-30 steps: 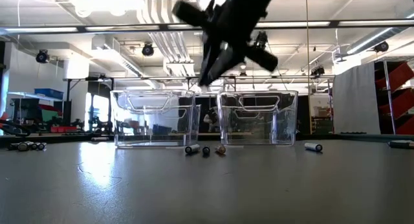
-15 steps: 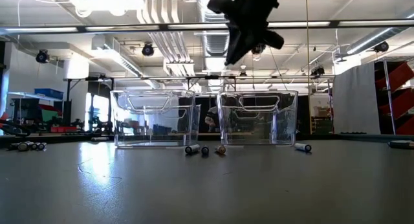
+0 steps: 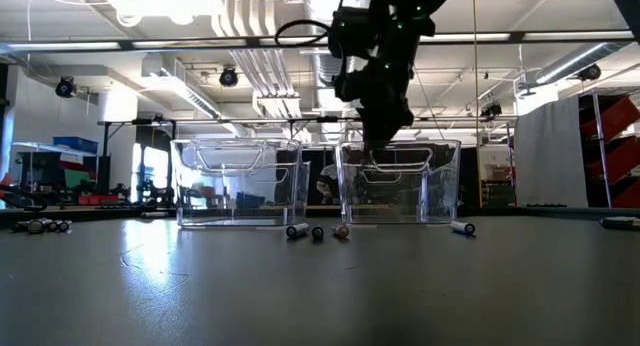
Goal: Sort batteries
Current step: Put the black battery into the right transparent bin
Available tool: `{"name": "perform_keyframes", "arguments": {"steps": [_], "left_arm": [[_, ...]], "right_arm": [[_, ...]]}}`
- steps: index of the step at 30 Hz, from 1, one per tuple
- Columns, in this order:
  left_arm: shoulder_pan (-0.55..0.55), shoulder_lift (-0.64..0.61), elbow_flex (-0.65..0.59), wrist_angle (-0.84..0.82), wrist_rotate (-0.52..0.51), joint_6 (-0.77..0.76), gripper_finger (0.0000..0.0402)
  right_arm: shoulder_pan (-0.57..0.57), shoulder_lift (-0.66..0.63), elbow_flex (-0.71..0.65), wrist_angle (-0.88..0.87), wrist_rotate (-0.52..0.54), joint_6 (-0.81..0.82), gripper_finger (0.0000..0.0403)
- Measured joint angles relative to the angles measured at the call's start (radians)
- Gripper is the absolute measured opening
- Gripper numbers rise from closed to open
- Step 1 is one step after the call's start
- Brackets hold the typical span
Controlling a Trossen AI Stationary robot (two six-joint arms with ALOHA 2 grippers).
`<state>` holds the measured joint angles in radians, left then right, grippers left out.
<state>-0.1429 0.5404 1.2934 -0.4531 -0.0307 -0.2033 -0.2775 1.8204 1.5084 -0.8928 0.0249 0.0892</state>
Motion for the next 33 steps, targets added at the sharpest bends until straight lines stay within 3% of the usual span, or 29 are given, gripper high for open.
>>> {"name": "perform_keyframes", "arguments": {"steps": [10,19,33], "left_arm": [[0.000,0.007,0.000,0.020,-0.041,-0.041,0.0181],[0.000,0.043,0.000,0.072,-0.066,0.000,0.0181],[0.000,0.098,0.000,0.079,-0.066,-0.015,0.0181]], "right_arm": [[-0.002,0.039,-0.071,-0.077,-0.153,-0.156,0.0029],[0.007,0.034,-0.075,-0.265,-0.160,-0.237,0.0029],[0.007,0.031,-0.075,-0.379,-0.162,-0.283,0.0029]]}}
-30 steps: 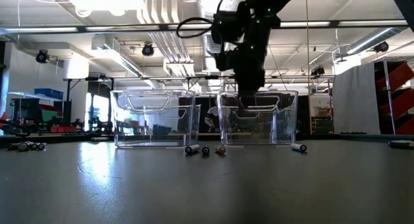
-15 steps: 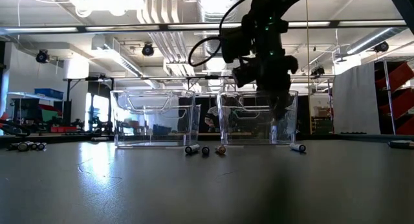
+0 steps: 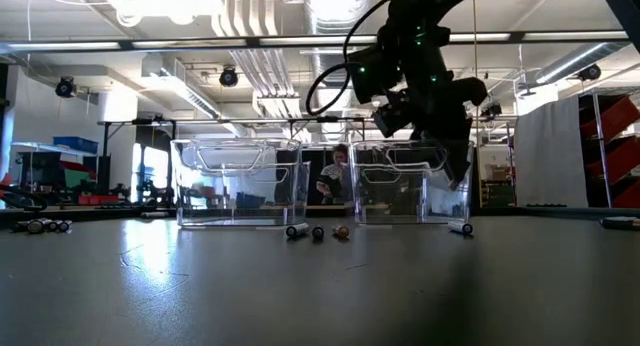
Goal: Sort batteries
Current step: Put the black battery into the right transparent bin
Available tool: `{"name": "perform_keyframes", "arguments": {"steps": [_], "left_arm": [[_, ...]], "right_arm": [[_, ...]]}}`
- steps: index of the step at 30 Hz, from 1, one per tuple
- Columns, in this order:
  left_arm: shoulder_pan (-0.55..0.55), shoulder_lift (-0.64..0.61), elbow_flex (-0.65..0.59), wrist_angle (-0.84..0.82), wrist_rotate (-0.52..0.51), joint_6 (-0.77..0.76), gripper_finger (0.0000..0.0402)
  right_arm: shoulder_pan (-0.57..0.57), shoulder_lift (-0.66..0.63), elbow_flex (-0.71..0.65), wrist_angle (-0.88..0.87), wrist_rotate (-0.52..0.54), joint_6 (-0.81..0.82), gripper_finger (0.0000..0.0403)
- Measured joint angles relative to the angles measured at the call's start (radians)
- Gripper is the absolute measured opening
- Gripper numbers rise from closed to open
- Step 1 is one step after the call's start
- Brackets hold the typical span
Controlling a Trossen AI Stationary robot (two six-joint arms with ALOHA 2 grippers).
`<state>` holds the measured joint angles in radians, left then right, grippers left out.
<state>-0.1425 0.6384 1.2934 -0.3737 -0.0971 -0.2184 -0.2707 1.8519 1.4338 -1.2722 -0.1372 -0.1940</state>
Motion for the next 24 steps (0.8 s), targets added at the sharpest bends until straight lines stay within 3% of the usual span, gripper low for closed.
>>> {"name": "perform_keyframes", "arguments": {"steps": [14,24], "left_arm": [[0.000,-0.007,0.000,0.000,-0.001,0.016,0.0181],[0.000,-0.008,0.000,0.000,-0.001,0.000,0.0181]], "right_arm": [[-0.005,0.019,-0.002,0.315,-0.001,0.079,0.0029],[-0.073,0.052,-0.002,0.345,0.005,0.271,0.0029]]}}
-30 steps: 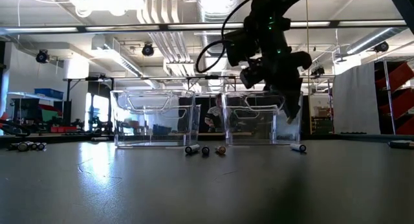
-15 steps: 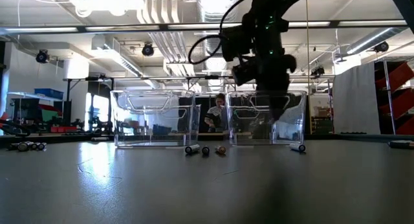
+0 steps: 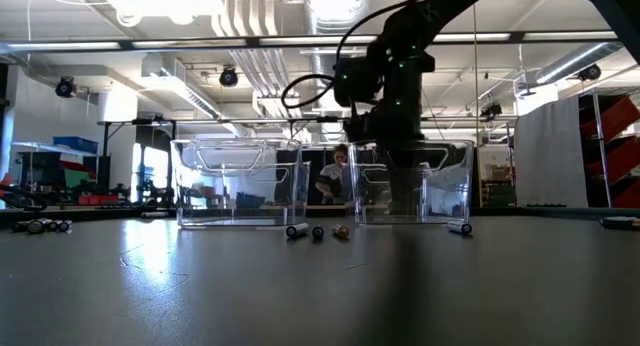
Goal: Sort batteries
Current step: Put the black battery into the right transparent bin
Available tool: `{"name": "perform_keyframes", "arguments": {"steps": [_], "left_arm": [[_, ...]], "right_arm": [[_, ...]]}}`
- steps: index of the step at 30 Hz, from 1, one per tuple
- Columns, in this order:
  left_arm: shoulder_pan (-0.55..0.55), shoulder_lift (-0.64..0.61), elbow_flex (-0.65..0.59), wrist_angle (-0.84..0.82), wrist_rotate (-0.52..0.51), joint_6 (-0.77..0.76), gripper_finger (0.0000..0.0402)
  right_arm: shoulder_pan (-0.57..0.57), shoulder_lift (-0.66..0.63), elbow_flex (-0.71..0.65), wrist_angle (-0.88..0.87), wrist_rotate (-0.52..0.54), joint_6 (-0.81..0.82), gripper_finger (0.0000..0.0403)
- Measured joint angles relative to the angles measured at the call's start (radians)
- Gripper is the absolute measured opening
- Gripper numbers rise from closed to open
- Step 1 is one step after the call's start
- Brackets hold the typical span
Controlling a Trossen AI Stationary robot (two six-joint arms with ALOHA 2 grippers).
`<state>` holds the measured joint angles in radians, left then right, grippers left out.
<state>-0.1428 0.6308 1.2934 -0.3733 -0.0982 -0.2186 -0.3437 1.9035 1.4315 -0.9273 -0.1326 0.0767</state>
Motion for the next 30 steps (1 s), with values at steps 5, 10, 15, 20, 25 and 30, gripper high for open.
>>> {"name": "perform_keyframes", "arguments": {"steps": [5,10,15,20,25,30], "left_arm": [[0.000,0.000,0.000,0.000,0.000,-0.008,0.0181],[0.000,0.000,0.000,0.000,0.000,-0.007,0.0181],[0.000,0.000,0.000,0.000,0.000,-0.002,0.0181],[0.000,0.000,0.000,0.000,0.000,-0.001,0.0181],[0.000,0.000,0.000,-0.001,0.000,-0.001,0.0181],[0.000,0.000,0.000,-0.001,0.000,0.018,0.0181]], "right_arm": [[-0.035,-0.015,0.003,-0.001,-0.030,0.052,0.0029],[-0.056,-0.005,-0.003,0.032,-0.027,0.062,0.0029],[-0.060,0.037,-0.012,0.107,-0.023,0.056,0.0029],[-0.063,0.067,-0.011,0.134,0.006,0.054,0.0029],[-0.063,0.072,-0.011,0.131,0.030,0.043,0.0041],[-0.063,0.072,-0.013,0.126,0.059,0.063,0.0080]]}}
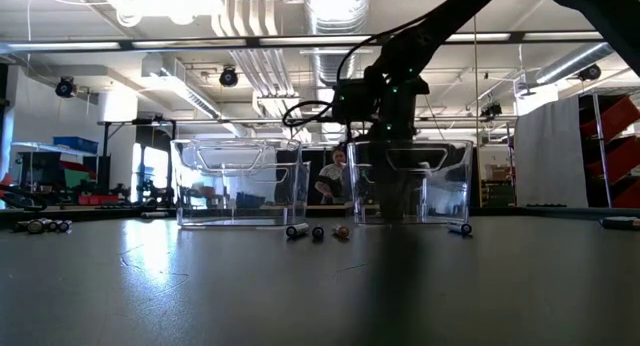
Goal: Sort batteries
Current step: Put the black battery into the right transparent bin
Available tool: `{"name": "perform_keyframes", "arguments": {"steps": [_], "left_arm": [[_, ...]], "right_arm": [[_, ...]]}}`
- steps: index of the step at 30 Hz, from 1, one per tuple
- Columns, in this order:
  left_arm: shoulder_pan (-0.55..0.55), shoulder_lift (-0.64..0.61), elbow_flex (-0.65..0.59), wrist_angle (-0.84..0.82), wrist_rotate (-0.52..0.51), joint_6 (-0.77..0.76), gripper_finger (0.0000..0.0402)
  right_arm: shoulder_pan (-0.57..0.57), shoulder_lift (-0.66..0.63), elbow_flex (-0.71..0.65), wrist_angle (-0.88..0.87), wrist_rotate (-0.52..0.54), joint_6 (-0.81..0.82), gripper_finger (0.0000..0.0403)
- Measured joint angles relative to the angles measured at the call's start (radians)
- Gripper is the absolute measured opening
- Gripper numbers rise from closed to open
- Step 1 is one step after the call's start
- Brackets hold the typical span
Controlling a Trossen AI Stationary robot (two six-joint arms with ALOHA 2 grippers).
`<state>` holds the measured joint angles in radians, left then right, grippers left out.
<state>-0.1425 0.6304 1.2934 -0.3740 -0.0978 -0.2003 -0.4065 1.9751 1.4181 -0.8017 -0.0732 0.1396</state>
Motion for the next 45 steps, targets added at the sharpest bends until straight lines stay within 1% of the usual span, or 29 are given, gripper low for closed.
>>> {"name": "perform_keyframes", "arguments": {"steps": [5,9,13,17,20,24,26,30,39,45], "left_arm": [[0.000,0.000,0.000,0.000,0.000,0.004,0.0181],[0.000,-0.001,0.000,0.000,0.000,0.004,0.0181],[0.000,-0.002,0.000,0.000,0.000,0.004,0.0181],[0.000,-0.002,0.000,0.000,0.000,0.005,0.0181],[0.000,-0.002,0.000,0.000,0.000,0.005,0.0181],[0.000,-0.002,0.000,0.000,0.001,0.005,0.0181],[0.000,-0.002,0.000,0.000,0.002,0.005,0.0181],[0.000,-0.002,0.000,0.000,0.003,0.004,0.0181],[0.000,-0.002,0.000,0.000,0.003,0.004,0.0181],[0.000,-0.002,0.000,0.000,0.003,0.004,0.0181]], "right_arm": [[0.001,-0.008,0.000,-0.006,-0.002,0.009,0.0123],[0.014,-0.045,0.001,-0.034,-0.006,0.023,0.0149],[0.031,-0.082,0.016,-0.097,-0.025,0.020,0.0165],[0.042,-0.127,0.033,-0.149,-0.091,0.017,0.0175],[0.058,-0.150,0.034,-0.173,-0.115,-0.003,0.0178],[0.093,-0.170,0.034,-0.213,-0.119,-0.087,0.0174],[0.112,-0.170,0.034,-0.223,-0.120,-0.099,0.0170],[0.149,-0.170,0.034,-0.243,-0.119,-0.096,0.0163],[0.219,-0.170,0.034,-0.241,-0.120,-0.028,0.0151],[0.237,-0.175,0.035,-0.237,-0.107,0.011,0.0149]]}}
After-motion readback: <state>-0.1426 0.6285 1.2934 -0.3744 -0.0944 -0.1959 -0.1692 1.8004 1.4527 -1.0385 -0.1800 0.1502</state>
